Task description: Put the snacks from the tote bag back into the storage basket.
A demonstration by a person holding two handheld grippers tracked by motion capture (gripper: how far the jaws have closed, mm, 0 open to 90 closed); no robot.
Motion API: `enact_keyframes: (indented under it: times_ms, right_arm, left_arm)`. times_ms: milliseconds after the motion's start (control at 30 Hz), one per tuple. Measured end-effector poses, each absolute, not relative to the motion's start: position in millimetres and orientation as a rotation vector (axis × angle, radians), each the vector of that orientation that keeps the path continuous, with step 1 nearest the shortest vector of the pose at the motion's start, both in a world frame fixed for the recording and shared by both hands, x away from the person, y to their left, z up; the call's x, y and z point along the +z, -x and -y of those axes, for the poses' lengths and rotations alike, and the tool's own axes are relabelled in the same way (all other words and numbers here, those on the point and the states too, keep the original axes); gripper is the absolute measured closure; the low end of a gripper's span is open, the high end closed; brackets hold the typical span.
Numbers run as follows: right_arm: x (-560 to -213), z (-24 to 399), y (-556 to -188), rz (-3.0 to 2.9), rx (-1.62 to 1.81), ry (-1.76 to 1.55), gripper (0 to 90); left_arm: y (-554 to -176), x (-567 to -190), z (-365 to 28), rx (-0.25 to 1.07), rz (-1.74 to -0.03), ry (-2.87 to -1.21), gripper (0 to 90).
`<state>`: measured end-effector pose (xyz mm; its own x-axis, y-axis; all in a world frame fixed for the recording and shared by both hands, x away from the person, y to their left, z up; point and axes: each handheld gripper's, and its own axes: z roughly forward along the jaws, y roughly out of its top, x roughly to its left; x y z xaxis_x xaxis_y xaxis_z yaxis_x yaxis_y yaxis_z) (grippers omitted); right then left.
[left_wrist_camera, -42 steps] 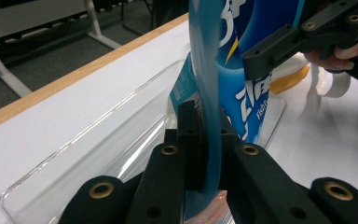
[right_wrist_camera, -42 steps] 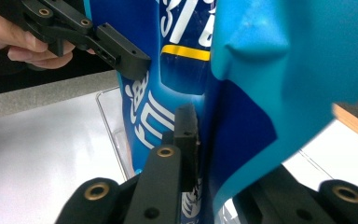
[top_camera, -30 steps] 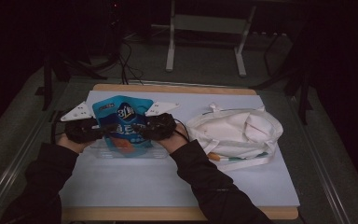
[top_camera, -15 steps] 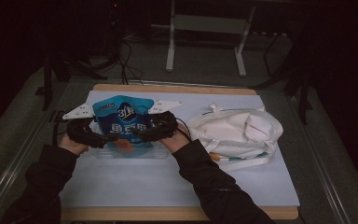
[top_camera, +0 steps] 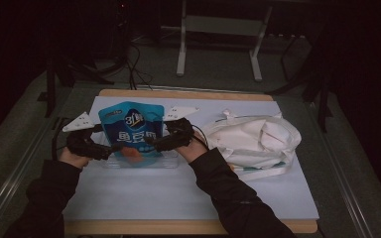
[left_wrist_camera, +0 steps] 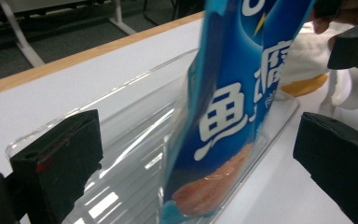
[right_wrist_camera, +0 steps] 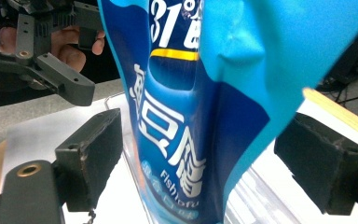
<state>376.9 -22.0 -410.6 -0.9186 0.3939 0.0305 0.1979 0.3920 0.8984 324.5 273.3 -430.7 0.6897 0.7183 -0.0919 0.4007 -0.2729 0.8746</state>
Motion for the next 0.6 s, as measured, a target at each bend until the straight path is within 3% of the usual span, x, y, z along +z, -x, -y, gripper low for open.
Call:
enact_keyframes:
  times_ms: [600]
  right_arm:
    - [-412,64,-370,-2.427,1.529,-0.572,15.3]
  left_arm:
    - [-288,-445,-277,0.378,-0.868,-1.911,1.6]
